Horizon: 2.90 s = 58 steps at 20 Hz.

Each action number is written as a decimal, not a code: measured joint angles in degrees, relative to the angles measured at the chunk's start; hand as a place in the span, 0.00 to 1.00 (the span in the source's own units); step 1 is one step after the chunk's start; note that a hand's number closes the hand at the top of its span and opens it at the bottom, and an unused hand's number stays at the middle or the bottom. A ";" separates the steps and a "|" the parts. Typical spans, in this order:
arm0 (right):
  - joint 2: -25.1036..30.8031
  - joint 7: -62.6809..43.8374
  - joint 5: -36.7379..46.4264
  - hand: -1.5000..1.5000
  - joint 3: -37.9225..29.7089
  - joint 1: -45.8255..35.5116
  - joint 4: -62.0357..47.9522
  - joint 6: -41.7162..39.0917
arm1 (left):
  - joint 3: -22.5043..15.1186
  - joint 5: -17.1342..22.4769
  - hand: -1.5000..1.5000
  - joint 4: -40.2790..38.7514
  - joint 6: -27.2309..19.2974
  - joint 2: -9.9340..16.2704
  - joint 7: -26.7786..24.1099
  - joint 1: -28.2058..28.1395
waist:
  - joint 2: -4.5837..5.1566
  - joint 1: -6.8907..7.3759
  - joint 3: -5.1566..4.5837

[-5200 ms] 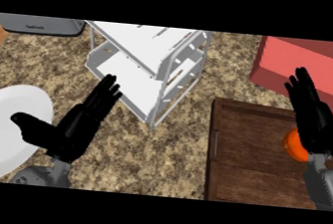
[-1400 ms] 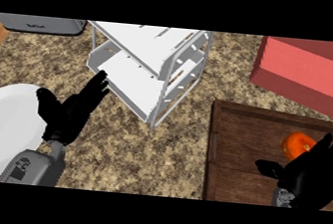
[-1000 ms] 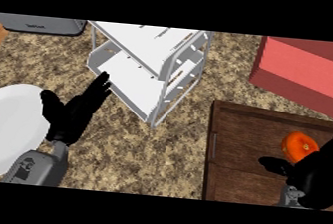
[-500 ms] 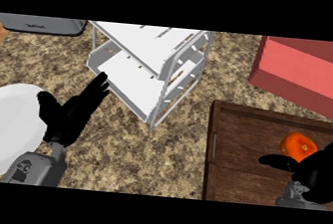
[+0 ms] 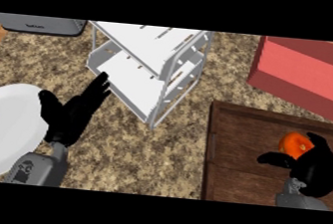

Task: Pick the squash from the tray and place it in the tiered basket

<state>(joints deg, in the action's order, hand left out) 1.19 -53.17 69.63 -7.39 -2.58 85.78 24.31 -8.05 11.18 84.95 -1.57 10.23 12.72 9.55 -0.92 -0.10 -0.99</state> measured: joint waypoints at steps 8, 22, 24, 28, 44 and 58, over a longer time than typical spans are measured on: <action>1.51 3.11 0.90 1.00 0.26 -2.01 -3.48 1.86 | 0.56 -0.57 0.50 0.80 0.66 -0.49 0.25 -0.59 | -0.12 0.00 -0.22; 2.07 -11.52 5.63 1.00 27.30 5.62 5.55 -5.06 | 0.22 -0.80 0.50 -0.37 1.96 -0.79 0.90 1.32 | -0.45 1.59 -1.06; 1.05 -12.77 5.62 1.00 30.96 5.18 7.33 -5.09 | 0.39 -0.75 0.50 -0.68 1.81 -0.93 0.76 1.31 | -0.20 1.72 -0.36; 0.04 -14.87 7.86 1.00 36.85 4.03 12.10 -4.78 | 0.73 -0.78 0.50 -1.38 1.62 -0.95 0.58 1.14 | -0.25 1.08 0.28; -0.47 -18.23 26.62 1.00 45.65 -7.27 25.89 -12.38 | 1.26 -0.91 0.50 -1.25 1.56 -0.37 0.62 0.17 | -0.55 0.40 0.31; -0.55 -18.23 24.49 1.00 35.58 -22.21 24.71 -22.73 | -0.34 -1.44 0.50 -1.33 2.15 -1.60 0.48 2.25 | 0.85 3.37 0.52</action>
<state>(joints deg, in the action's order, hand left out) 0.64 -71.41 94.12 28.19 -24.79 110.49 1.58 -8.39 9.74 83.61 0.57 8.63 13.20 11.80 -0.07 3.28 -0.47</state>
